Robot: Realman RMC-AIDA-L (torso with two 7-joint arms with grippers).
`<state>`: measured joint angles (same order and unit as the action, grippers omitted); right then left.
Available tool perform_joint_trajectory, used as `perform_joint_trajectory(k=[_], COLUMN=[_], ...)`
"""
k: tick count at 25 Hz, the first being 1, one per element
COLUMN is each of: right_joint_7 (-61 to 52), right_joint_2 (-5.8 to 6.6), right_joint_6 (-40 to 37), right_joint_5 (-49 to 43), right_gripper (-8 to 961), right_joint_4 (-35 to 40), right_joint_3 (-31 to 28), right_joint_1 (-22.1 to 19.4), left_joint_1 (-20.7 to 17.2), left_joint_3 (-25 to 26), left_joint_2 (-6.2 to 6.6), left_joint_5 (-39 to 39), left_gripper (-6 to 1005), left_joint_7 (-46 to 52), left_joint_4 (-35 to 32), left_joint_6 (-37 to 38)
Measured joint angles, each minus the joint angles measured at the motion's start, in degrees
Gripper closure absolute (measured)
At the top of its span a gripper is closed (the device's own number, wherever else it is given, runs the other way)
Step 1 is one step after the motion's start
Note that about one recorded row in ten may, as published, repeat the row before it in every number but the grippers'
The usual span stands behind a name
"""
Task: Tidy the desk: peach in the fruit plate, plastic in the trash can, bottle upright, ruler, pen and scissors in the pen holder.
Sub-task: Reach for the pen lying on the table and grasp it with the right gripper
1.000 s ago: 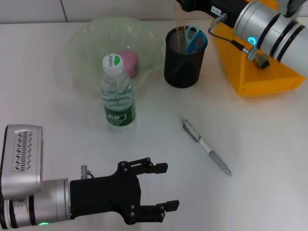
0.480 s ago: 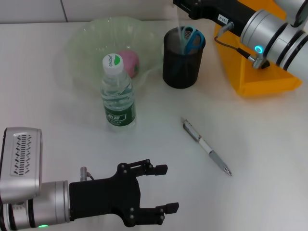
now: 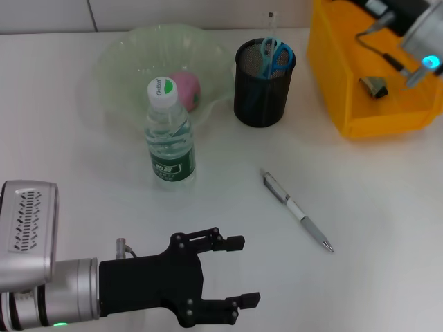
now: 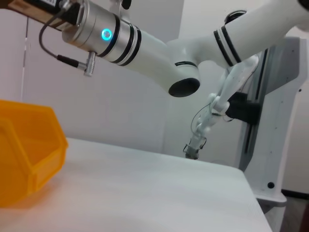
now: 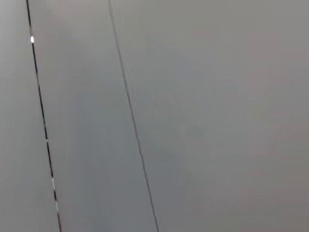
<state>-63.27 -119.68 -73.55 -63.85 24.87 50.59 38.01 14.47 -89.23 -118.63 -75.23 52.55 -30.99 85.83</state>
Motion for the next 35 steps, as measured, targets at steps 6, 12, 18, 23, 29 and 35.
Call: perform_joint_trajectory(k=[6,12,18,23,29,35], right_joint_7=[-18.56,-50.23,-83.16,-92.65,-96.74,-101.00], right_joint_2=[0.39,0.28,0.39,0.56,0.42,0.15], right_joint_6=[2.66,-0.13,-18.70,-26.54,-25.09,-17.64], right_joint_5=[-4.79,-33.43,-65.37,-77.95,-83.42,-85.35], right_gripper=[140,128,130,132,135,138], right_joint_4=[19.94,46.38,66.09,65.54,60.08,49.42], right_joint_3=[6.93,7.79,8.79,15.76,25.35,34.44], right_joint_1=[-8.24,-13.44,-9.39,-2.87,1.43,5.50], left_joint_1=[-0.35,-0.54,-0.47,-0.53,-0.18,-0.22], left_joint_3=[0.43,0.42,0.37,0.37,0.15,0.34], left_joint_2=[0.07,0.08,0.18,0.17,0.16,0.16], left_joint_5=[0.00,0.00,-0.25,-0.35,-0.36,-0.36], left_gripper=[199,199,199,199,199,199], left_joint_7=[0.00,0.00,0.66,0.70,0.84,0.88], left_joint_4=[-0.03,0.28,0.34,0.37,0.40,0.41], left_joint_6=[0.98,1.02,1.08,0.95,1.09,1.10])
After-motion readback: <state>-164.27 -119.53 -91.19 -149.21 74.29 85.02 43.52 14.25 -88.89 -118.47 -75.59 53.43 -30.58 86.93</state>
